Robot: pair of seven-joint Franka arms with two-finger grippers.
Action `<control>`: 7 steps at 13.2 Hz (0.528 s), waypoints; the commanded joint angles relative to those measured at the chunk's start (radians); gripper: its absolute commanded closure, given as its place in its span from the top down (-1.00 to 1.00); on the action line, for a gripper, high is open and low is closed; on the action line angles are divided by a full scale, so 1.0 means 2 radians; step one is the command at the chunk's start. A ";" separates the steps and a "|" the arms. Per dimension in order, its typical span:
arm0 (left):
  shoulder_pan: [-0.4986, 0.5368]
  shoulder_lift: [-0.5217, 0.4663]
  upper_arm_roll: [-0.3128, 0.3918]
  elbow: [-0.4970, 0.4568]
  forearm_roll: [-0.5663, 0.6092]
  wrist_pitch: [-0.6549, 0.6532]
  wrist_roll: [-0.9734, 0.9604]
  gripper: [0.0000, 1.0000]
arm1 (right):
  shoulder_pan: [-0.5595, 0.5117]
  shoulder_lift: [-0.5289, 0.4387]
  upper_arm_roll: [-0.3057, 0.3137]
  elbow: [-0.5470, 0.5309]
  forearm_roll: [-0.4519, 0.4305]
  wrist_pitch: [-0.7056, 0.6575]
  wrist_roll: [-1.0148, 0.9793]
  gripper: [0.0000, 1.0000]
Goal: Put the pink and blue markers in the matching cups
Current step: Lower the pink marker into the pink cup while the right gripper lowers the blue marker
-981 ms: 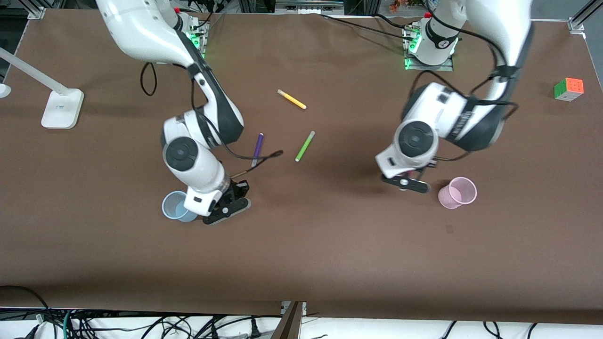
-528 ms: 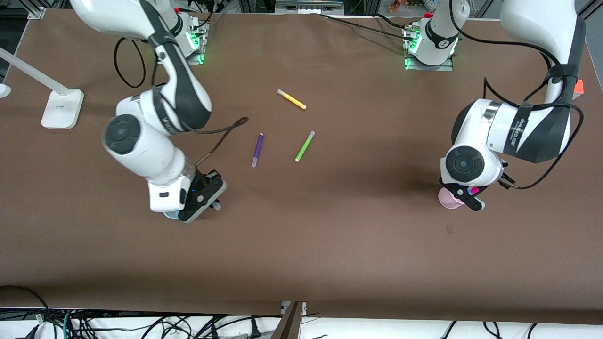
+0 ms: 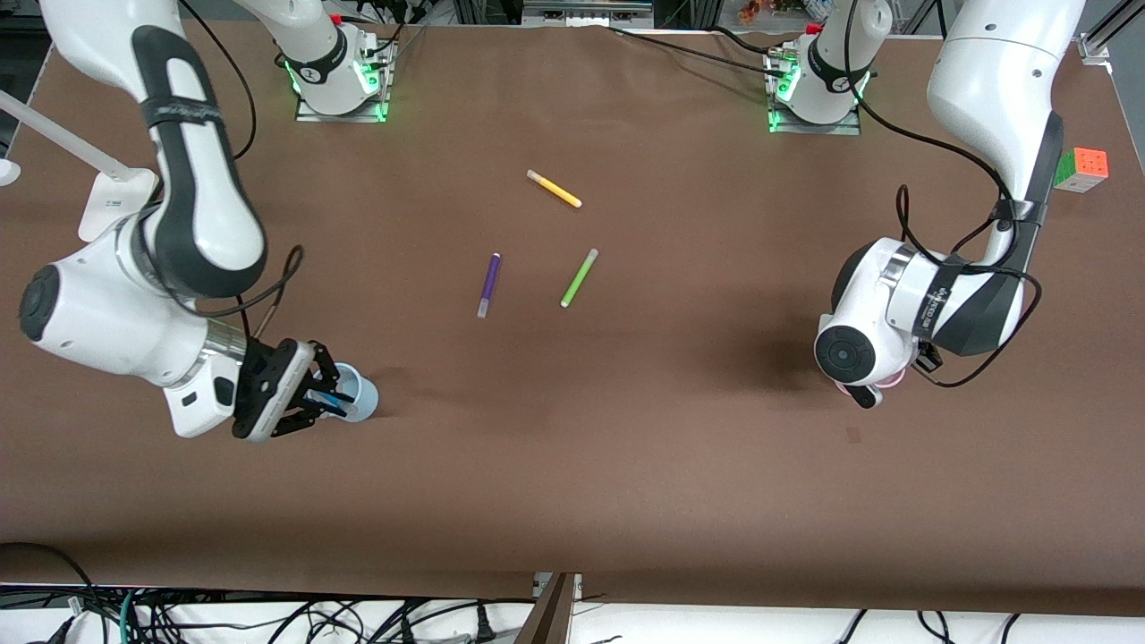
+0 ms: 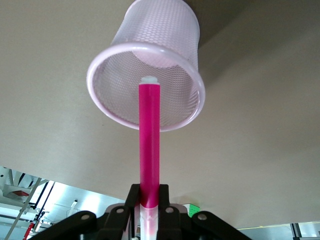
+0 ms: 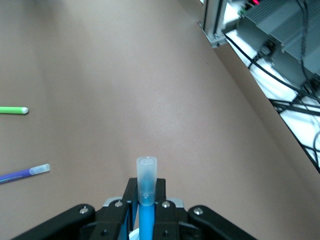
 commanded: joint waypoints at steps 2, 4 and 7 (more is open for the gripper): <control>-0.001 0.002 -0.002 0.016 0.009 -0.001 0.006 1.00 | -0.022 0.017 0.007 -0.015 0.094 -0.001 -0.106 -1.00; 0.005 -0.004 -0.004 0.019 -0.002 -0.001 0.000 1.00 | -0.031 0.028 0.007 -0.020 0.120 -0.001 -0.153 -1.00; 0.012 -0.029 -0.002 0.063 -0.072 -0.002 0.000 1.00 | -0.044 0.029 0.008 -0.039 0.125 -0.001 -0.187 -1.00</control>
